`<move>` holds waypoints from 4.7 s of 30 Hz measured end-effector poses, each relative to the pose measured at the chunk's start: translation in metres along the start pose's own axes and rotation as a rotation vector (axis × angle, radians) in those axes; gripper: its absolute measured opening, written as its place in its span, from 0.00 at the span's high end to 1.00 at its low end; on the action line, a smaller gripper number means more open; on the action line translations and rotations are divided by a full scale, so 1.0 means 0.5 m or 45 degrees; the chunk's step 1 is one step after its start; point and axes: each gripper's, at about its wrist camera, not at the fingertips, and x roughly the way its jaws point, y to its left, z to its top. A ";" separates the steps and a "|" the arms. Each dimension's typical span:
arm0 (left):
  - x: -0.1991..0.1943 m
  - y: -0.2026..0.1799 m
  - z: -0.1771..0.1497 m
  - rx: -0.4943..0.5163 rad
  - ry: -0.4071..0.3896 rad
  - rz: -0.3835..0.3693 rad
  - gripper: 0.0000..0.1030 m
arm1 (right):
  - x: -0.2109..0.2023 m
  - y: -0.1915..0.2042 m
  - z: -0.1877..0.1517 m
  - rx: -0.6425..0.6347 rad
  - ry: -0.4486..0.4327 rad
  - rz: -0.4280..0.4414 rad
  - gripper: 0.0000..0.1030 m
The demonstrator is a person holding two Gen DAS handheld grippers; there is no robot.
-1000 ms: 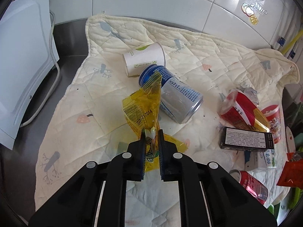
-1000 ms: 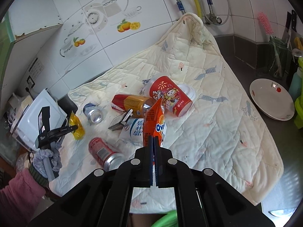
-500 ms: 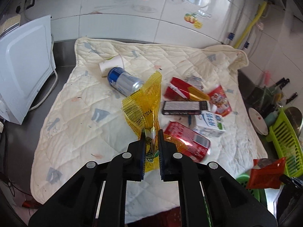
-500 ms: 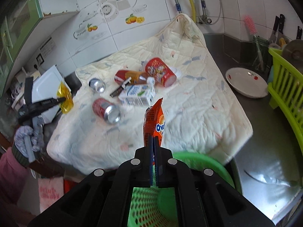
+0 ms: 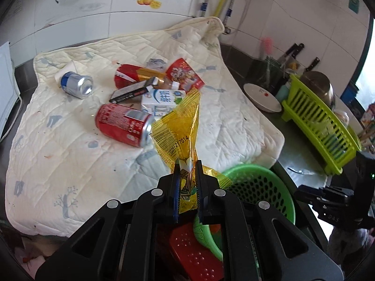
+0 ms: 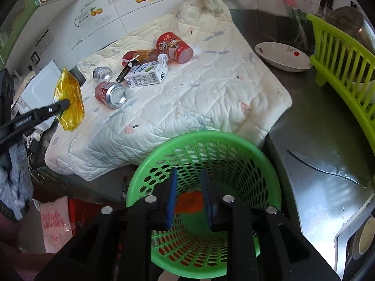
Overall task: Collect trash
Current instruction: 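Carry the yellow wrapper and orange bag to the green basket and release both, then grasp the red Coke can with the left tool while the right tool grasps the milk carton, then carry the Coke can and milk carton to the green basket and release both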
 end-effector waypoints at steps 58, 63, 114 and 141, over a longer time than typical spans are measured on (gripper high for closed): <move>0.040 0.085 -0.047 -0.194 0.178 0.078 0.34 | 0.066 0.107 0.150 -0.190 -0.076 0.149 0.30; 0.028 0.130 -0.035 -0.235 0.161 0.106 0.32 | 0.112 0.141 0.196 -0.267 -0.050 0.169 0.28; 0.073 0.384 0.001 -0.541 0.225 0.267 0.31 | 0.582 0.297 0.492 -0.929 0.409 0.356 0.26; 0.254 0.299 0.146 -0.959 0.283 0.060 0.26 | 0.348 0.160 0.376 -0.478 0.163 0.204 0.35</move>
